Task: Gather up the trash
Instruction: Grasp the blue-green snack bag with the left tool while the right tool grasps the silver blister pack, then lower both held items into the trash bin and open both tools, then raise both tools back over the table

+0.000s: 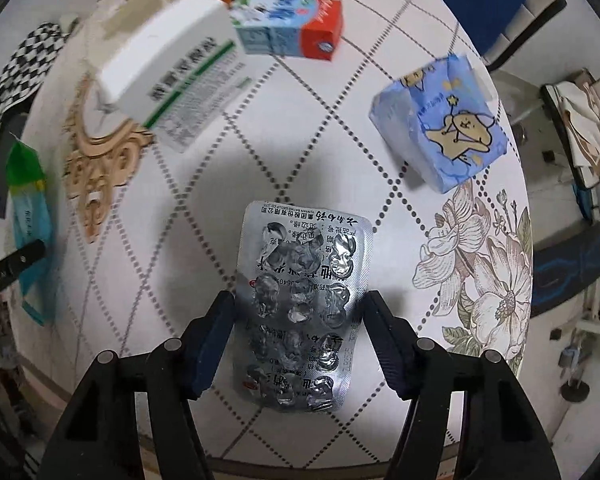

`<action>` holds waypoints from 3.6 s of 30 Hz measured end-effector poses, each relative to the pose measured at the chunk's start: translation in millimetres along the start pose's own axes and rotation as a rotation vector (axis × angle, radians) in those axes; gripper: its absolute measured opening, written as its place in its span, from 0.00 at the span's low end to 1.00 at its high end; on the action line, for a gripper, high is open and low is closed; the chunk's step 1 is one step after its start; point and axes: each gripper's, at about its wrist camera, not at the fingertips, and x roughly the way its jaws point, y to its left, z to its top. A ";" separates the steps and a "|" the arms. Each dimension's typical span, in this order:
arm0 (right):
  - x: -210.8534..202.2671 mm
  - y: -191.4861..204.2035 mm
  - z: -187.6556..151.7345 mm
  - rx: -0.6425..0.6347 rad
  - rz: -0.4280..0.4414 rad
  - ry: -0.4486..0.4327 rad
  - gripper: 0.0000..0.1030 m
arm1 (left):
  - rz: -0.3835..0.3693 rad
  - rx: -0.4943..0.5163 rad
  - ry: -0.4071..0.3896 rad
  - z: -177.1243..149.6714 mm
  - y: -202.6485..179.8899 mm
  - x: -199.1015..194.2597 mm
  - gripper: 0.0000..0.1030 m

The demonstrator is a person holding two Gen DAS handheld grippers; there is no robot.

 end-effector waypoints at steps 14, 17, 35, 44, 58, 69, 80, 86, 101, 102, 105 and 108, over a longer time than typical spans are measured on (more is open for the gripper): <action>-35.9 8.2 -14.0 -0.032 0.087 -0.046 0.66 | -0.054 -0.038 -0.083 -45.6 5.9 -60.4 0.11; -41.6 16.8 -17.2 -0.038 0.102 -0.067 0.66 | -0.065 -0.035 -0.100 -43.2 15.8 -69.6 0.10; -107.0 51.8 -171.1 0.105 0.145 -0.191 0.66 | -0.350 0.135 -0.182 -182.6 54.5 -129.9 0.09; -74.6 48.5 -338.3 0.241 0.177 -0.047 0.66 | -0.462 0.193 0.064 -288.7 72.0 -66.0 0.09; 200.6 26.8 -393.9 0.313 0.280 0.164 0.66 | -0.441 0.055 0.295 -312.7 37.9 226.0 0.13; 389.1 36.7 -379.8 0.273 0.385 0.244 0.67 | -0.402 -0.040 0.331 -320.6 60.8 346.3 0.72; 397.7 59.8 -379.4 0.140 0.303 0.241 0.99 | -0.198 0.028 0.200 -331.0 80.6 308.6 0.97; 358.4 69.1 -385.2 0.017 0.134 0.190 0.99 | -0.099 0.083 0.169 -345.4 85.2 276.6 0.97; 184.9 72.2 -385.6 -0.014 0.042 0.095 0.99 | -0.090 0.109 0.100 -349.2 80.2 132.9 0.97; 169.1 72.0 -385.2 -0.014 0.043 0.089 0.99 | -0.094 0.112 0.097 -349.3 79.9 124.4 0.97; 128.0 75.7 -384.5 -0.017 0.042 0.074 0.99 | -0.100 0.114 0.094 -351.8 81.1 94.6 0.97; 89.8 80.2 -386.7 -0.018 0.050 0.067 0.99 | -0.111 0.114 0.097 -352.2 87.4 62.6 0.97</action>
